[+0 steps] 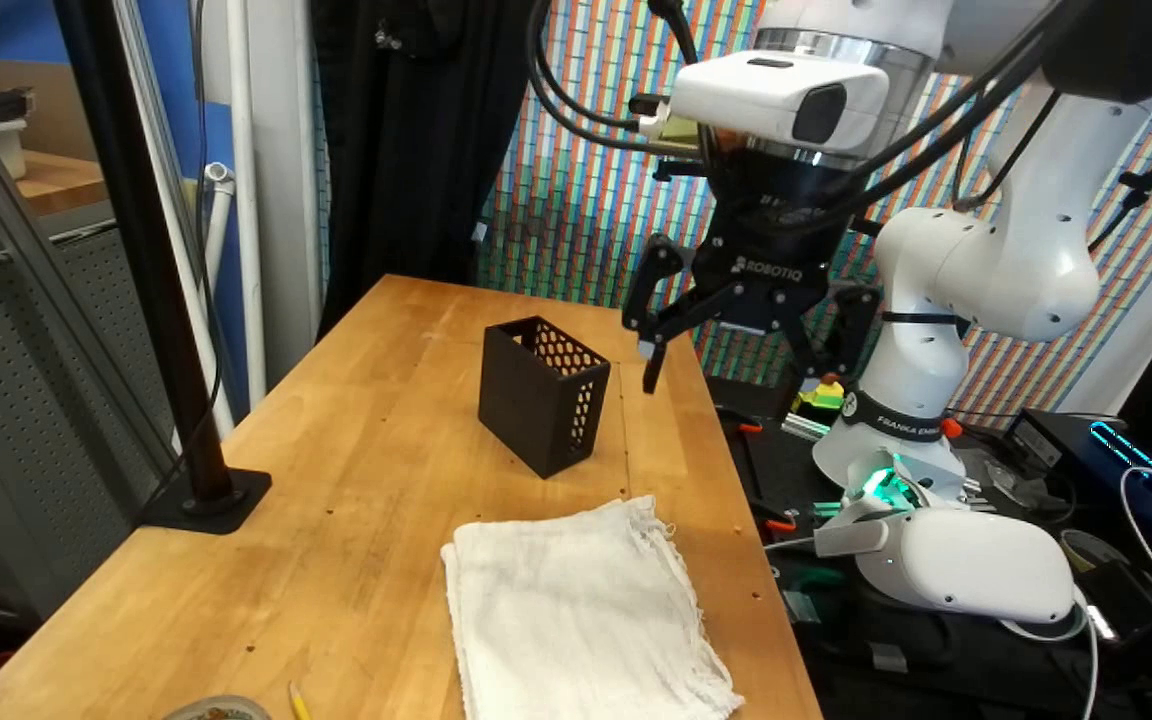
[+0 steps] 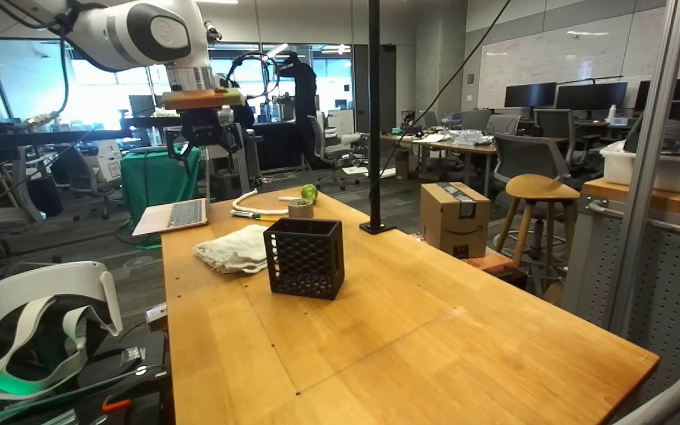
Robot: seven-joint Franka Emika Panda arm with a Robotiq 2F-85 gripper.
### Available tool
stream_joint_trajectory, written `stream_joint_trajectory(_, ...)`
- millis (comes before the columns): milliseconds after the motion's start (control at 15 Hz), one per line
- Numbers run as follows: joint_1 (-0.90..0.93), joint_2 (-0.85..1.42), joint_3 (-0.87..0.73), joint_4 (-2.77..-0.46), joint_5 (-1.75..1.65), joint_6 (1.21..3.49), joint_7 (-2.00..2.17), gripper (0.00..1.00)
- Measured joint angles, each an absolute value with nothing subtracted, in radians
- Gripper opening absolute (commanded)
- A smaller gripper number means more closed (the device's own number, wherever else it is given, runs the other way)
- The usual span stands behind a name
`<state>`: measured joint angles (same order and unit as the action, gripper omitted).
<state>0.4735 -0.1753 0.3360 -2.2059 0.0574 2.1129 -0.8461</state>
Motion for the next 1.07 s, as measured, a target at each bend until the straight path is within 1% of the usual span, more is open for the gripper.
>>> stream_joint_trajectory(333, 0.486, -0.048, 0.374, -2.199, 0.073, 2.27, -1.014, 1.0)
stream_joint_trajectory(667, 0.483, 0.1, 0.4, -2.156, -0.043, 2.303, -1.106, 1.0)
stream_joint_trajectory(1067, 0.483, 0.252, 0.402, -2.058, -0.276, 2.31, -1.113, 1.0)
